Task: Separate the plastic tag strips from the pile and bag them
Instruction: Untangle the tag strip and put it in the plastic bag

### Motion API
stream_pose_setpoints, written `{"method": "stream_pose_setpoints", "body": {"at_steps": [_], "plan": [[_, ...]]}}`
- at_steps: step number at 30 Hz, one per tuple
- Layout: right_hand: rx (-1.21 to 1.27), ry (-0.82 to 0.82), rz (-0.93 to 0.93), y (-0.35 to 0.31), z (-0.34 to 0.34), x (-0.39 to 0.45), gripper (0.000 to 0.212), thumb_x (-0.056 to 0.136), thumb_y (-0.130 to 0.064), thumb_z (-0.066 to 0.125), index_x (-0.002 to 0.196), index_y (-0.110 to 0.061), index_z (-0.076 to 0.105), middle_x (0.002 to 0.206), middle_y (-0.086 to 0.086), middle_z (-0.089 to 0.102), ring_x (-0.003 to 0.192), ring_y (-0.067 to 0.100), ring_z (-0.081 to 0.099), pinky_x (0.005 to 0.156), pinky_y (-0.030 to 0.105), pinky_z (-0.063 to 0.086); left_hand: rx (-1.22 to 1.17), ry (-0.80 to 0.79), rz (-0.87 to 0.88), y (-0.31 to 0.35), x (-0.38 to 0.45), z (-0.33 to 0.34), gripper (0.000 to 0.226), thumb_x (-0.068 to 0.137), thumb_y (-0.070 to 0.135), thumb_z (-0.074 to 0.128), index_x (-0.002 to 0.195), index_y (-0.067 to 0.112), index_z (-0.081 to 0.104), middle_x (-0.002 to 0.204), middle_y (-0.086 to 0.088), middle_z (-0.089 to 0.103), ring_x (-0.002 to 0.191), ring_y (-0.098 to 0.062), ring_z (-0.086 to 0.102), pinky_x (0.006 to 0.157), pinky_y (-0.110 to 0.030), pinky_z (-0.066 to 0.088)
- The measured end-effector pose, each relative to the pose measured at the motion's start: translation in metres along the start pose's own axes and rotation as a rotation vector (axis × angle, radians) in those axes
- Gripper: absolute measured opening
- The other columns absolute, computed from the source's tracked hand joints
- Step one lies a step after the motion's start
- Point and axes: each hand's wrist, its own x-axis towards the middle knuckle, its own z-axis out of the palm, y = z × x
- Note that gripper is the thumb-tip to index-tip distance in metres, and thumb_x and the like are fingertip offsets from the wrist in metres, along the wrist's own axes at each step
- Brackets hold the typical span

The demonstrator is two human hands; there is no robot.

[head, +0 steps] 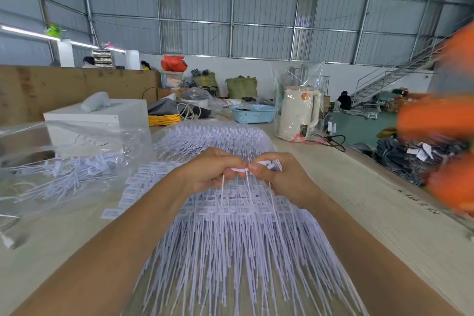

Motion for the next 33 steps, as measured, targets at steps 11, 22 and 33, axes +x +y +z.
{"method": "stream_pose_setpoints", "body": {"at_steps": [11, 22, 33], "plan": [[-0.265, 0.124, -0.264, 0.016, 0.009, 0.005, 0.009, 0.086, -0.001, 0.062, 0.078, 0.001, 0.066, 0.070, -0.008, 0.056, 0.065, -0.001, 0.051, 0.066, 0.015, 0.039, -0.264, -0.160, -0.158, -0.003, -0.004, -0.001, 0.043, 0.089, 0.014, 0.051, 0.046, 0.019, 0.052, 0.035, 0.011, 0.027, 0.033, -0.005, 0.018, 0.039, -0.018, 0.015], [0.376, 0.113, 0.285, 0.004, -0.003, 0.009, 0.023, 0.082, -0.006, 0.069, 0.071, -0.011, 0.048, 0.051, -0.004, 0.040, 0.041, 0.006, 0.034, 0.037, 0.017, 0.028, 0.181, -0.121, -0.031, 0.005, -0.009, -0.013, 0.021, 0.079, 0.005, 0.057, 0.068, 0.021, 0.065, 0.059, -0.001, 0.051, 0.050, -0.013, 0.041, 0.054, -0.022, 0.028], [0.173, -0.040, 0.323, -0.008, 0.012, 0.006, 0.024, 0.089, -0.024, 0.063, 0.072, -0.014, 0.050, 0.051, -0.006, 0.038, 0.038, 0.003, 0.029, 0.036, 0.014, 0.024, 0.274, -0.129, 0.057, 0.015, -0.011, -0.004, 0.026, 0.080, -0.010, 0.062, 0.092, 0.012, 0.054, 0.077, -0.009, 0.049, 0.050, -0.008, 0.043, 0.043, -0.017, 0.035]]}}
